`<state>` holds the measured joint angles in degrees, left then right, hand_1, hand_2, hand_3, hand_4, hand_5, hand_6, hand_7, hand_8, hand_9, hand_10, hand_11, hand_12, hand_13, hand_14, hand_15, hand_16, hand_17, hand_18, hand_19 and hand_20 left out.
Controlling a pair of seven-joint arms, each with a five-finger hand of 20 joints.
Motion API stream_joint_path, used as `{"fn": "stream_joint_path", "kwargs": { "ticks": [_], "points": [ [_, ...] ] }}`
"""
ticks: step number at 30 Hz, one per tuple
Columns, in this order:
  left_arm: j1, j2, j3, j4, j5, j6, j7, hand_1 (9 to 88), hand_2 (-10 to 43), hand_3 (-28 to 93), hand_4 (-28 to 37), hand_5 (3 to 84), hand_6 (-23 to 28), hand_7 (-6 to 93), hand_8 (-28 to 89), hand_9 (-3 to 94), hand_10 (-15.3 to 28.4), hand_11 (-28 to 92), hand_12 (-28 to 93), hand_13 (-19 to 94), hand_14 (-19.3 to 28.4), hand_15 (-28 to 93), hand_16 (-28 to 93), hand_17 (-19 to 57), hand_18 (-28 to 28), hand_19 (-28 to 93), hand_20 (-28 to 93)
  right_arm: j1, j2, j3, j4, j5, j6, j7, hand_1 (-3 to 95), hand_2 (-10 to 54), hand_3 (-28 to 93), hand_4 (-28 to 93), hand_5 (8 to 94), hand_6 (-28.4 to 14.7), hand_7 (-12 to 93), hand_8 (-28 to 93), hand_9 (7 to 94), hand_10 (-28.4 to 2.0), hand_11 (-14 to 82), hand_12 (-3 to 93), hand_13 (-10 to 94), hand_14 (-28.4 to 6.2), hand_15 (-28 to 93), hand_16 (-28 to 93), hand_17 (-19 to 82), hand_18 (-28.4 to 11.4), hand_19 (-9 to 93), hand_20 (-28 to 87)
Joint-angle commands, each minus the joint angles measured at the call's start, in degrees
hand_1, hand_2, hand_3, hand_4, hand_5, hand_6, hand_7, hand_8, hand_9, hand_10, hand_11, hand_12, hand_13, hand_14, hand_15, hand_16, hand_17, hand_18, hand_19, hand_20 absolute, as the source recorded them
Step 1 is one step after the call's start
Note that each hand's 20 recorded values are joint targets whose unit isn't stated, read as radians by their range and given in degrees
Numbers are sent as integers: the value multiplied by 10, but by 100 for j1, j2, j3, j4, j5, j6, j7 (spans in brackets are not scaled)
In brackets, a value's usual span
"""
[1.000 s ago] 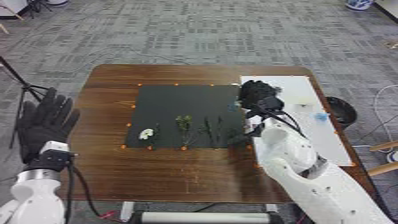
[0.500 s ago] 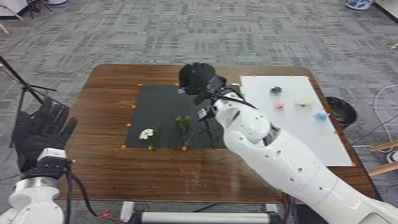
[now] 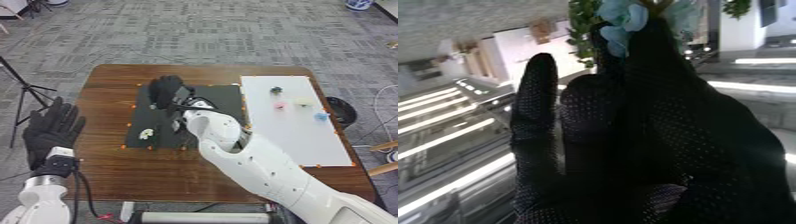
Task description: Arrange flowers
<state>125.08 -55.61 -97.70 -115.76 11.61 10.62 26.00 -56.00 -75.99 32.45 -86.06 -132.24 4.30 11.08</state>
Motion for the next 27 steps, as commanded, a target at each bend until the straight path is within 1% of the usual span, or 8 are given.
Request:
{"fn": "stream_joint_path", "kwargs": {
  "ticks": [1,4,7,12,16,18,23,27],
  "points": [
    [-234,148,165,95,-44,8,65,206,225,637,-283,363,51,88,-87,259,117,120,71,203,92,119,-27,-35,90,165,109,146,-478,-172,564,-273,-16,-146,621,-95,713,-283,664,39,453,-38,802,-59,181,502,672,-43,659,490,311,-189,712,366],
    [-139,170,103,42,-50,11,123,207,222,633,-283,363,51,88,-86,259,117,121,72,203,92,120,-27,-34,88,163,108,184,-589,-170,698,-331,-11,-239,620,-95,716,-283,660,38,454,-39,799,-58,182,500,672,-42,657,490,310,-190,710,364],
    [-163,144,121,53,-46,-27,128,206,222,635,-283,363,52,87,-87,259,117,121,72,203,93,123,-28,-32,86,162,108,199,-546,-233,688,-483,-9,-251,620,-95,717,-283,659,38,454,-41,798,-58,184,498,673,-42,654,490,309,-190,709,364],
    [-168,155,118,55,-37,-76,111,208,221,631,-283,363,52,87,-86,259,117,122,72,203,92,124,-30,-32,85,162,108,173,-523,-310,707,-523,-108,-75,619,-95,719,-283,658,38,455,-41,797,-57,187,497,673,-41,651,489,309,-190,708,363],
    [-66,151,29,26,-51,-76,184,211,220,627,-283,363,52,86,-86,259,117,121,71,203,92,125,-31,-32,85,160,109,267,-463,-487,759,-819,8,8,615,-95,721,-283,648,34,447,-44,787,-59,179,486,670,-37,640,489,307,-192,707,361],
    [-83,146,12,42,-52,-56,165,210,219,628,-283,363,52,87,-86,259,117,122,72,203,92,125,-31,-32,85,160,109,276,-461,-489,765,-776,-19,89,613,-95,721,-283,636,31,445,-45,782,-61,177,477,668,-32,625,490,304,-193,706,358],
    [-162,151,78,62,-13,-107,113,211,217,628,-283,363,52,86,-86,258,116,122,72,203,93,125,-31,-32,85,160,109,258,-479,-469,817,-862,-152,245,613,-95,719,-283,640,29,443,-41,779,-62,179,476,668,-34,622,492,302,-196,706,356],
    [-214,204,128,69,-37,-107,153,205,215,638,-283,362,51,87,-86,258,116,122,72,203,93,125,-31,-32,85,160,110,256,-529,-446,893,-926,-235,271,612,-95,719,-283,641,28,439,-39,778,-64,181,474,669,-35,622,490,302,-197,708,355]
  ]
}}
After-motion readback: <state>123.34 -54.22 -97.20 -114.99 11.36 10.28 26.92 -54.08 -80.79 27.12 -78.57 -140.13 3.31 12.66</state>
